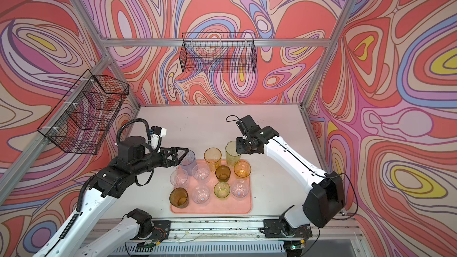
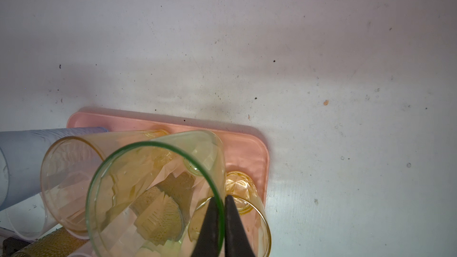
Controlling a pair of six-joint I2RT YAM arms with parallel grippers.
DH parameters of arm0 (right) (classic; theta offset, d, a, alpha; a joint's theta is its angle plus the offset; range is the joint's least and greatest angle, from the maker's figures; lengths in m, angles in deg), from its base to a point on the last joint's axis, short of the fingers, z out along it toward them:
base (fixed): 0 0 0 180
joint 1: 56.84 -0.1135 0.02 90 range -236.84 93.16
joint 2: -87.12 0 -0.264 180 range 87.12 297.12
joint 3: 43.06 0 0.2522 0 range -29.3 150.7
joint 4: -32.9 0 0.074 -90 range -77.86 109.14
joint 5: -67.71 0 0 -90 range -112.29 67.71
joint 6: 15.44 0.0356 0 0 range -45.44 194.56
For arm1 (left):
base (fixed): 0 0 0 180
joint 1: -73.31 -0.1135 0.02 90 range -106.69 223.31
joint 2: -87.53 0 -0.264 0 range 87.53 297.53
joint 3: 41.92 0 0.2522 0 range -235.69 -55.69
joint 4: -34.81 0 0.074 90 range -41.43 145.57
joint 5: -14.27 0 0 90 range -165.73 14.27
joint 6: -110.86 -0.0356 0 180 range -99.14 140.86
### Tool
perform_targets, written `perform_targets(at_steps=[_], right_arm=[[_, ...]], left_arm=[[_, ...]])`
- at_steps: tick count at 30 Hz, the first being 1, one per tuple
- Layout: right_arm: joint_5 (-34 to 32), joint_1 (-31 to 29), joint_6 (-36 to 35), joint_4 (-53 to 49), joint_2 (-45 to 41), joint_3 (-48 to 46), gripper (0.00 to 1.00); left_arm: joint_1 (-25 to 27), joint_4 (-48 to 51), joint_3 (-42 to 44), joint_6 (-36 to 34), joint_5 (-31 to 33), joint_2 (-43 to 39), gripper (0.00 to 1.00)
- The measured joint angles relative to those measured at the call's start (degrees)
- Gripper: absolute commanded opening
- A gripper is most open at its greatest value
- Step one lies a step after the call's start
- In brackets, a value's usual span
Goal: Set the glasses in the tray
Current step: 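Lower the green glass onto the tray's far corner with the right gripper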
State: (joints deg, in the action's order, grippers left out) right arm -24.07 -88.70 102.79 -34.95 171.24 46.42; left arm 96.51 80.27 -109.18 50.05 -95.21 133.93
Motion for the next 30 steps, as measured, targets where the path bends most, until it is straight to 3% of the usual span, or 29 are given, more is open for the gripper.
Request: perform_targets(at_steps=[30], right_arm=[[-0.9, -1.8, 0.4, -0.3, 1.5, 0.0, 0.0]], left_arm=[[0.0, -0.7, 0.5, 0.0, -0.1, 1.7, 1.0]])
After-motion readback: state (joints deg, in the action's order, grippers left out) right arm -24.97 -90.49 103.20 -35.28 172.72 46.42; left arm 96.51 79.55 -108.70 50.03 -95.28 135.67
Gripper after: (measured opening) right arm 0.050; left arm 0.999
